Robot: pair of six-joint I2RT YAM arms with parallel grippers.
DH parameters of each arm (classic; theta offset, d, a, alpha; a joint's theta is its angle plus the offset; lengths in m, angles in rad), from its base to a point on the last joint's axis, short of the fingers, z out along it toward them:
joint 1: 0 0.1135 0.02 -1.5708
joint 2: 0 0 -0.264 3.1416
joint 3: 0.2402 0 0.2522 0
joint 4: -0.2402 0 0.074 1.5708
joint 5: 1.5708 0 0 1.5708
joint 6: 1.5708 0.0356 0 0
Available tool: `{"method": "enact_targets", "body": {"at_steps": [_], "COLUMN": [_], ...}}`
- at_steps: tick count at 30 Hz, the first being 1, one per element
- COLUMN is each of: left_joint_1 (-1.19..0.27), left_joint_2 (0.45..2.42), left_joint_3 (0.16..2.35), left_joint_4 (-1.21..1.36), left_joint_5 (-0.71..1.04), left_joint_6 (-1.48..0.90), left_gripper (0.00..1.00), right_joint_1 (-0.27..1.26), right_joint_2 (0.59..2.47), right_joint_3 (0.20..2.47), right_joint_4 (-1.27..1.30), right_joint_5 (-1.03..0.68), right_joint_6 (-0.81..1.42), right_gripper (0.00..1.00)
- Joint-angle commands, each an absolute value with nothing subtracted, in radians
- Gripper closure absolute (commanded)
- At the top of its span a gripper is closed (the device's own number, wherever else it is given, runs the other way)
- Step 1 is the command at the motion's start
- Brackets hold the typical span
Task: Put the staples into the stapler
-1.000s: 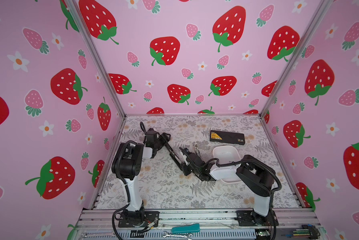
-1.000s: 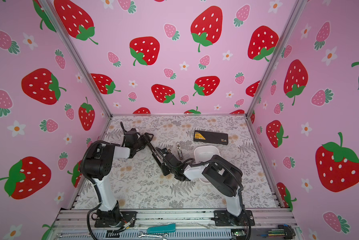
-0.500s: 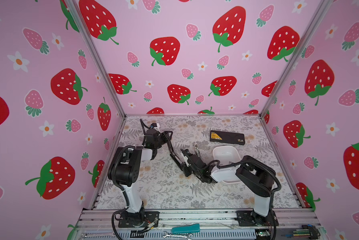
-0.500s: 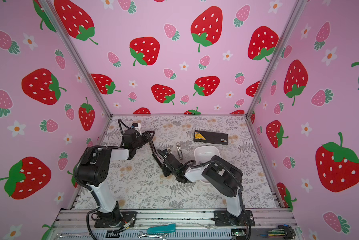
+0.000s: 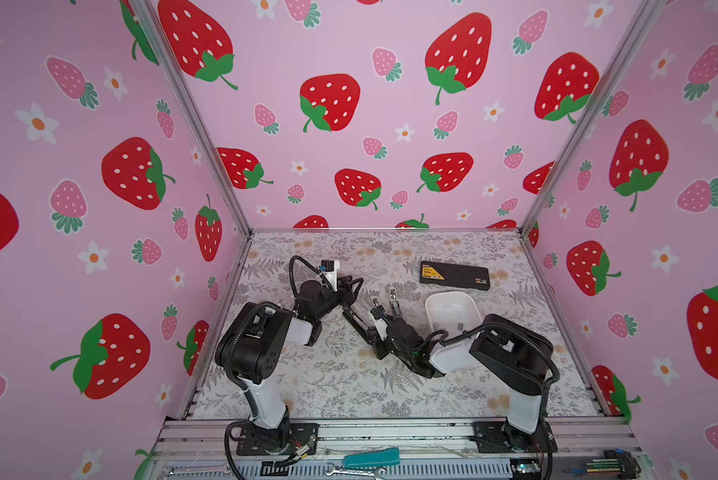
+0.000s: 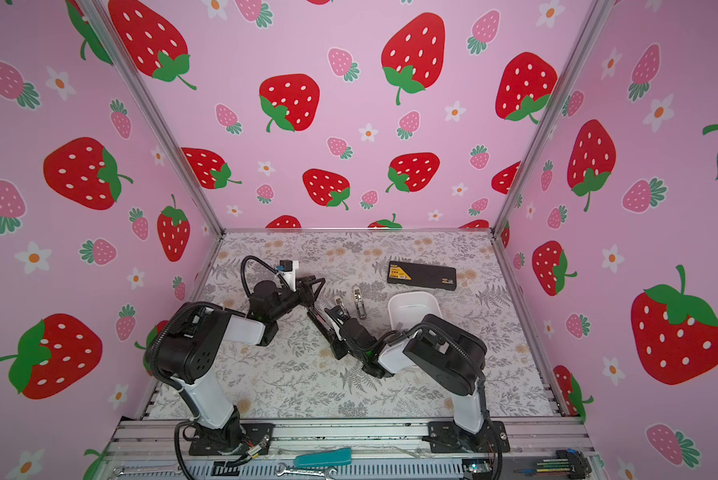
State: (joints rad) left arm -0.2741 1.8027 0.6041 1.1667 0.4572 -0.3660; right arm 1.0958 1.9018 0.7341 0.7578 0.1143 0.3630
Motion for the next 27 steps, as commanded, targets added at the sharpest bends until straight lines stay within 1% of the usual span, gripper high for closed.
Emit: {"method": "enact_targets", "body": {"at_steps": [1,3,9,14,16,17,21,26,27], "left_joint_1": [-0.32,-0.338,-0.344,-0.346,-0.348,-0.348,-0.349,-0.348,-0.349], "left_joint_2": [1.819,1.811,1.818,1.826,1.835,1.843,1.851,1.795,1.776], "left_joint_3": [0.559,0.534,0.511,0.479,0.484,0.484,0.468,0.457,0.457], "left_joint_4": [1.254,1.282,1.298,1.362,1.362,1.368,1.418,1.41,1.406], "left_joint_5": [0.549,0.546,0.55,0.565,0.564,0.563,0.559,0.527,0.515], "left_joint_6": [-0.278,-0.241,-0.189,-0.176,-0.173,-0.172,-0.183,-0.253,-0.28], "left_gripper": [0.44,0.39,0.31,0.14,0.03,0.0,0.01,0.01,0.01], "right_joint_1": [1.106,1.106,1.106,1.106,1.106,1.106,1.106,1.106,1.106], "right_joint_2": [1.896,1.899,1.897,1.901,1.904,1.904,1.911,1.928,1.931], "right_joint_3": [0.72,0.712,0.703,0.693,0.693,0.693,0.686,0.684,0.684], "right_joint_4": [0.813,0.834,0.871,0.897,0.9,0.902,0.918,0.93,0.933], "right_joint_5": [0.101,0.104,0.122,0.127,0.127,0.127,0.127,0.13,0.131], "right_joint_6": [0.34,0.336,0.314,0.304,0.304,0.305,0.308,0.31,0.31], "right_gripper": [1.0,1.0,1.0,1.0,1.0,1.0,1.0,1.0,0.97]}}
